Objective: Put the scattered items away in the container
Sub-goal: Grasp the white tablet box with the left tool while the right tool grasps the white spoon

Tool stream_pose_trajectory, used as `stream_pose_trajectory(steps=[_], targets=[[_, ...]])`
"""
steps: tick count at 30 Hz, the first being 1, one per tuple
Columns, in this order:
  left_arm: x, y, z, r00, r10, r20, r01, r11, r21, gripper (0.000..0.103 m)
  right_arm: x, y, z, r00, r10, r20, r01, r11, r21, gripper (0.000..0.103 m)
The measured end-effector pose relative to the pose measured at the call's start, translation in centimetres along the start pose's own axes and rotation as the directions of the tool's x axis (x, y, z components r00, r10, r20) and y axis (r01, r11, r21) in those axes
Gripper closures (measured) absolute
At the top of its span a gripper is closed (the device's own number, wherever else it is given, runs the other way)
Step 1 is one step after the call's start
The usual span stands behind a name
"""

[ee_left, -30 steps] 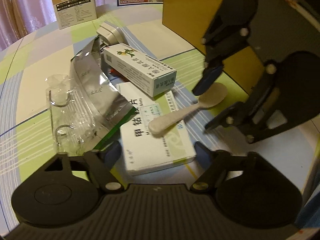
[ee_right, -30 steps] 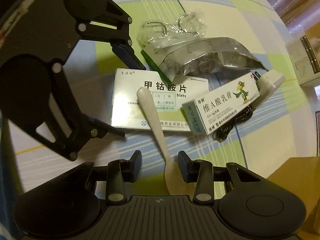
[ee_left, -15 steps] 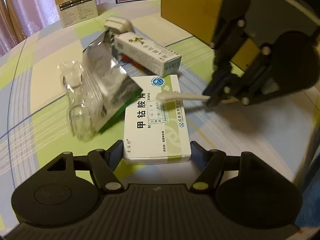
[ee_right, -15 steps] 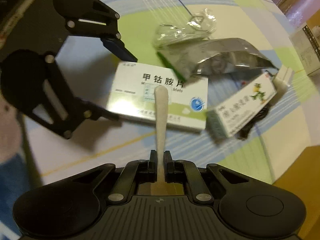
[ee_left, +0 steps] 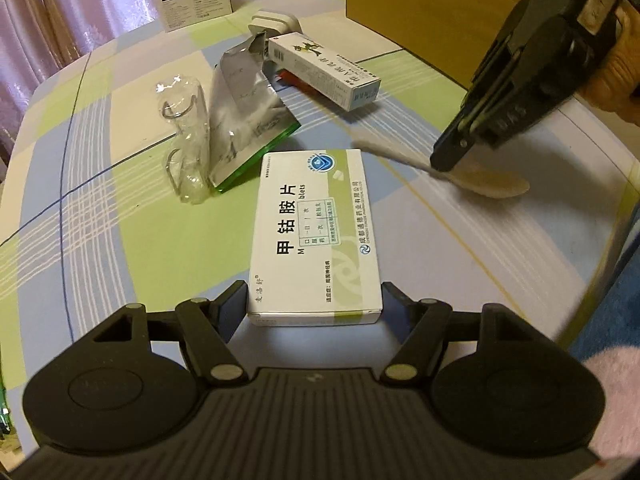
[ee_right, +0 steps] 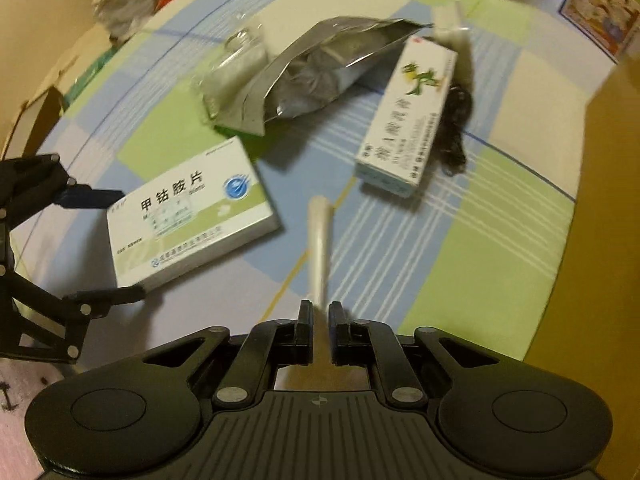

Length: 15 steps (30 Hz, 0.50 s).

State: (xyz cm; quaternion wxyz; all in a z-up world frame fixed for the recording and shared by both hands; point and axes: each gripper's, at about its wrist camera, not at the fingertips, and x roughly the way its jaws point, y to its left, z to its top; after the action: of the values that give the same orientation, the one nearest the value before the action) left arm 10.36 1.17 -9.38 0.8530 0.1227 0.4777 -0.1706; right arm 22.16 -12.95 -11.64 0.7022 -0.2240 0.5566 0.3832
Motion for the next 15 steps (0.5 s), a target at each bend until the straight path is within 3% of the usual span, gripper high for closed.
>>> stream_pose_trajectory(steps=[1, 3, 4, 5, 8, 15], targets=[[-0.1, 0.0, -0.1, 1.000, 0.004, -0.001, -0.004, 1.000, 0.000, 0.035, -0.7, 0.5, -0.5, 1.000, -0.002, 0.012, 0.002, 1.000, -0.005, 0.092], [-0.3, 0.1, -0.1, 1.000, 0.008, 0.004, -0.008, 1.000, -0.002, 0.035, -1.6, 1.0, -1.6, 1.000, -0.015, 0.015, 0.016, 0.999, -0.035, 0.072], [-0.3, 0.2, -0.1, 1.000, 0.008, 0.006, -0.008, 1.000, -0.006, 0.035, -2.1, 1.0, -2.0, 1.000, -0.023, 0.012, 0.023, 0.998, -0.054, 0.057], [-0.3, 0.2, -0.1, 1.000, 0.010, 0.010, -0.010, 1.000, -0.011, 0.034, -2.5, 1.2, -2.8, 1.000, -0.023, 0.011, 0.023, 0.997, -0.070, 0.050], [-0.5, 0.2, 0.0, 1.000, 0.020, 0.020, -0.019, 0.999, -0.026, 0.026, -2.6, 2.0, -4.6, 1.000, -0.001, -0.006, 0.001, 0.998, -0.069, 0.049], [-0.6, -0.2, 0.5, 0.999, 0.033, 0.026, -0.032, 0.999, -0.019, 0.023, -1.1, 4.0, -5.6, 0.999, -0.034, 0.007, 0.035, 0.993, -0.112, 0.049]])
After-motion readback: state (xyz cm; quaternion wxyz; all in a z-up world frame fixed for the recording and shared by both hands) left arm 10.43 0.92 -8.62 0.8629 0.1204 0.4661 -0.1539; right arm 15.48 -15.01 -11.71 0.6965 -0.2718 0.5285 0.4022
